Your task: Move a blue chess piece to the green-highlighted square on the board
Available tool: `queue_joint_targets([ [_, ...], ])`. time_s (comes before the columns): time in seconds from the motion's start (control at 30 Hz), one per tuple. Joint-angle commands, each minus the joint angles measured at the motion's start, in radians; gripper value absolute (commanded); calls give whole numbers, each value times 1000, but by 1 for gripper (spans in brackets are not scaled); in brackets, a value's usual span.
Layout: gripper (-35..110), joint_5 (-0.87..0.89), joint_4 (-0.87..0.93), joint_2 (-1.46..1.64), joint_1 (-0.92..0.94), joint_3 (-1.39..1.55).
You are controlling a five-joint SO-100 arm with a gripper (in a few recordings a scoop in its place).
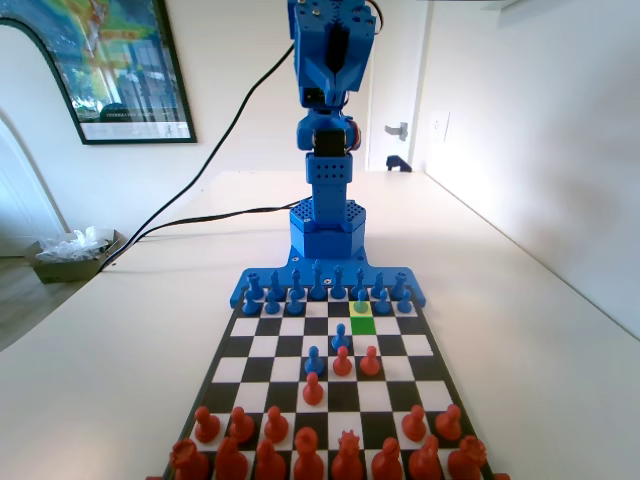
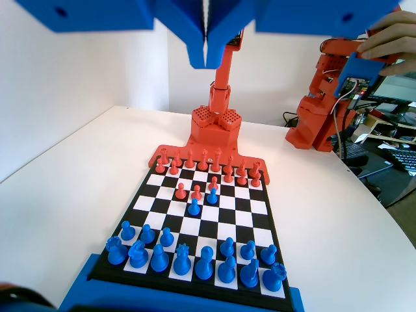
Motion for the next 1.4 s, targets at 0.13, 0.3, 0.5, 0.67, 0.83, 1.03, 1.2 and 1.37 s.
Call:
queue_joint_targets([
  [0.13, 1, -2, -15, 15, 25, -11],
  [0.3, 1, -2, -15, 15, 25, -11],
  [0.5, 1, -2, -15, 15, 25, -11],
  [0.67, 1, 11, -12, 15, 23, -12],
  [0.83, 1, 17, -14, 15, 26, -12],
  [1.03, 1, 14, -12, 12, 25, -14],
  [1.2, 1, 6, 11, -25, 28, -37],
  [1.37, 1, 2, 86, -104, 29, -132],
])
